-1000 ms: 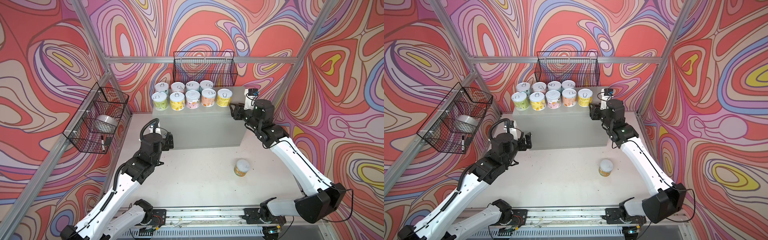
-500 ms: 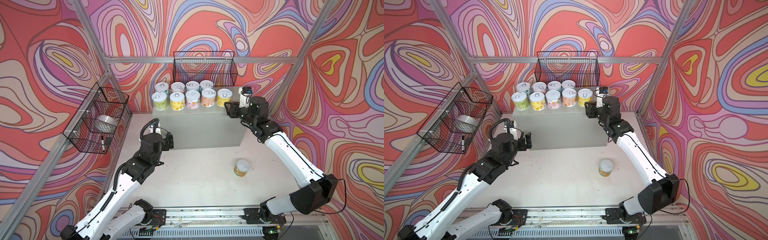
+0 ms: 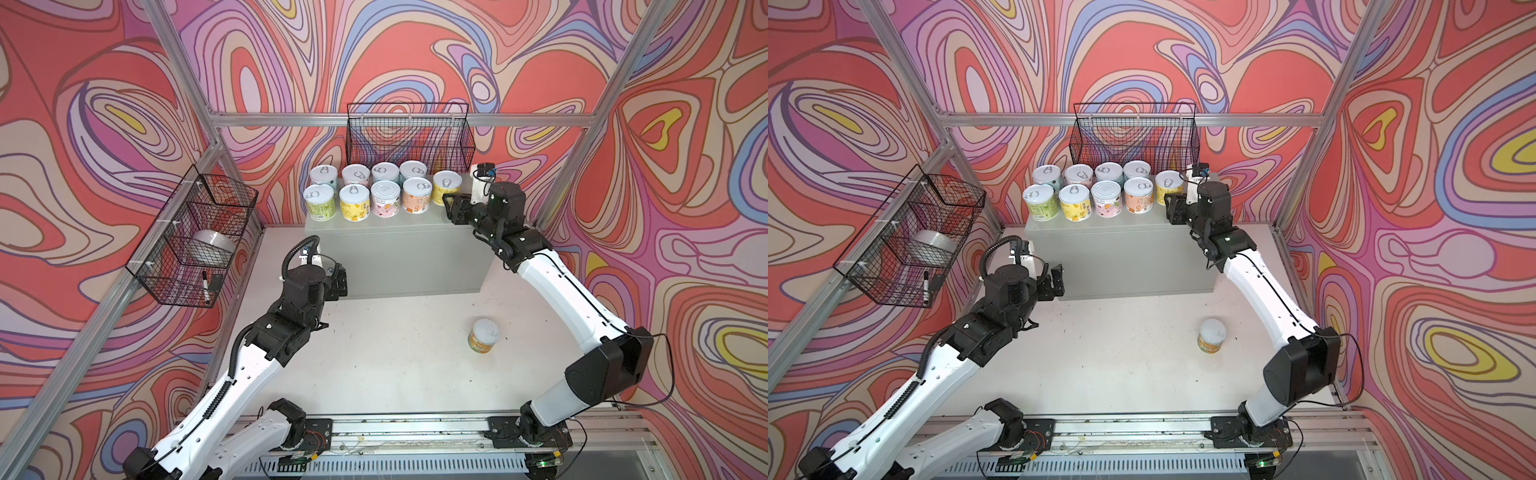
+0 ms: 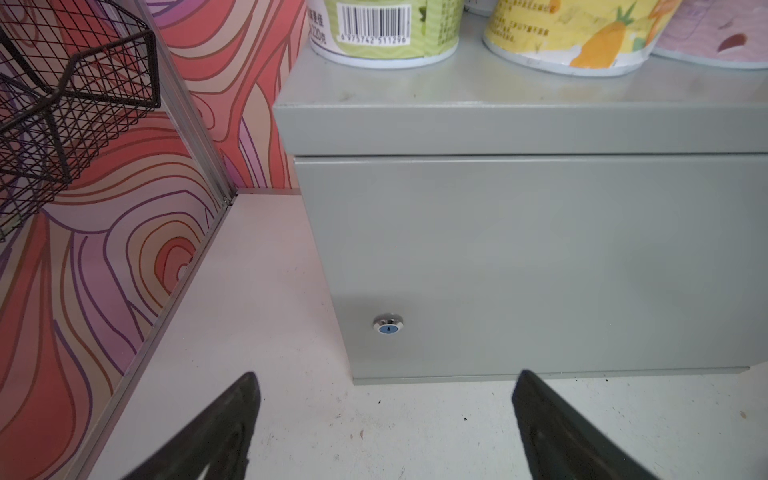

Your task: Place and organize the canned foods onto the counter

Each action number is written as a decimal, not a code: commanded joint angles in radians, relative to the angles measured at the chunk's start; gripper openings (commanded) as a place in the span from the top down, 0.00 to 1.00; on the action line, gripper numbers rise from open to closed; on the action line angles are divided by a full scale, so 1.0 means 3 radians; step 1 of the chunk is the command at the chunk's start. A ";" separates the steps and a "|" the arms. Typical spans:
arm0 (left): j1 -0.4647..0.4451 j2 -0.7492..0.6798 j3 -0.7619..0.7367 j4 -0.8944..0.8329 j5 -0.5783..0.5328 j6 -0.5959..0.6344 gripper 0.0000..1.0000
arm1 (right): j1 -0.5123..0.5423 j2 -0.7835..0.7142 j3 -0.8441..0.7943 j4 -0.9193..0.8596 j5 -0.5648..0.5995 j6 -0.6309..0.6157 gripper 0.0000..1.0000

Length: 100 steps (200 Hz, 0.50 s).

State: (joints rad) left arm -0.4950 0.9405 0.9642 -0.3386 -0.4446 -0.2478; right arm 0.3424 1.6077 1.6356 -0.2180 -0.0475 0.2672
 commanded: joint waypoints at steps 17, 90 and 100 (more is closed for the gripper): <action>0.0044 0.0034 0.0007 0.0096 -0.0017 -0.0028 0.03 | -0.0001 0.0257 0.0184 0.0015 -0.0006 0.0023 0.44; 0.0105 0.0106 0.0013 0.0126 0.0033 -0.0031 0.03 | -0.0001 0.0454 0.0395 0.0017 -0.0011 0.0003 0.44; 0.0111 0.0117 0.0013 0.0126 0.0039 -0.0038 0.03 | -0.0002 0.0473 0.0410 0.0017 -0.0004 0.0005 0.44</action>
State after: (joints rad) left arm -0.4721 0.9668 0.9642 -0.3180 -0.4423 -0.2478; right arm 0.3424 1.7176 1.7390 -0.1864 -0.0483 0.2668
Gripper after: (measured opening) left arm 0.969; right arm 0.558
